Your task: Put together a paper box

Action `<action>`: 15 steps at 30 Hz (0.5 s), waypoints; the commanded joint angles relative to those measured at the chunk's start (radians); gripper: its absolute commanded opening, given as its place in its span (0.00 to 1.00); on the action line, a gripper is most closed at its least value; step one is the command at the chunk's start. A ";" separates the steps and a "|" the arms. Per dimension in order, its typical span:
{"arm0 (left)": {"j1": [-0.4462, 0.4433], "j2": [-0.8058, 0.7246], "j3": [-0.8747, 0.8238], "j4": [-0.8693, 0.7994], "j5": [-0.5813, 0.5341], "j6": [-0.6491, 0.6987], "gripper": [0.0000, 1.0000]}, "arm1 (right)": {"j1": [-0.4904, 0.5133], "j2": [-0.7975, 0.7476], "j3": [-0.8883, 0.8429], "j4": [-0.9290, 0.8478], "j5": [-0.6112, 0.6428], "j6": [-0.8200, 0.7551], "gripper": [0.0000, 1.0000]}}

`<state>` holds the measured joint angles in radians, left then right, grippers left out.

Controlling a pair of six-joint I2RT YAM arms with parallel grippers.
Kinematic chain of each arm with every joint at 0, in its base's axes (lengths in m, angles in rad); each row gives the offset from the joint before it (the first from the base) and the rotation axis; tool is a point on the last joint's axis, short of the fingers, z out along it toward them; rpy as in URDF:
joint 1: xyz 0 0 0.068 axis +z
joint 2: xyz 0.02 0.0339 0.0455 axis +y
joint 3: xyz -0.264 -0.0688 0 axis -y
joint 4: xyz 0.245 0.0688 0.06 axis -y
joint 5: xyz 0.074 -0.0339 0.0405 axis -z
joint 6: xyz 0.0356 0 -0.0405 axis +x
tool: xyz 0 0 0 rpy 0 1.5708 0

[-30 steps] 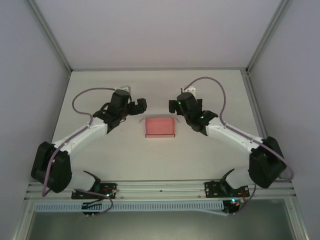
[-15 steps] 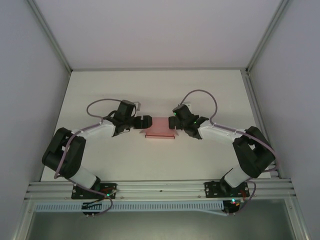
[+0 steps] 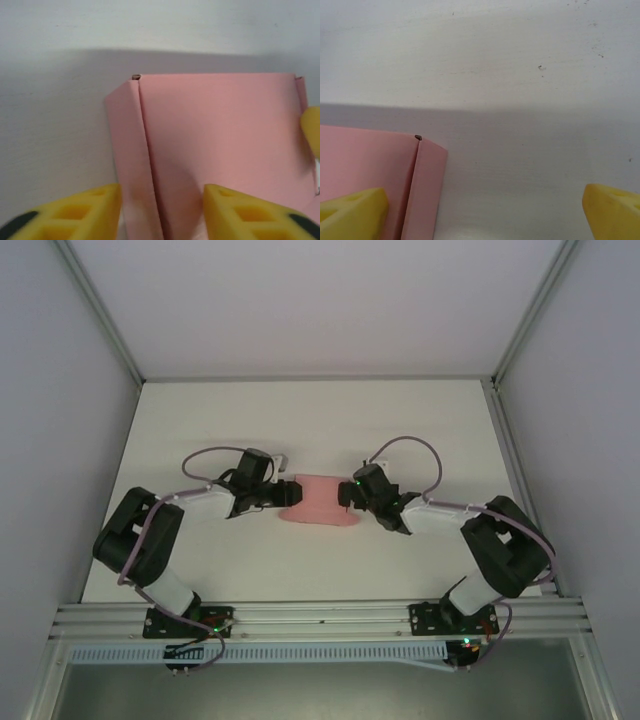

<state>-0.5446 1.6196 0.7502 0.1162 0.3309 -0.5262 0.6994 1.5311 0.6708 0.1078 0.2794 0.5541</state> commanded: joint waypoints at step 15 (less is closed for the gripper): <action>0.095 -0.009 -0.183 0.277 0.173 -0.113 0.03 | 0.011 -0.265 -0.041 -0.027 -0.192 0.249 1.00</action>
<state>-0.4751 1.6150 0.6197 0.3531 0.4530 -0.5961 0.7071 1.2961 0.6632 0.0544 0.1642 0.6949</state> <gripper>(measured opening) 0.138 0.998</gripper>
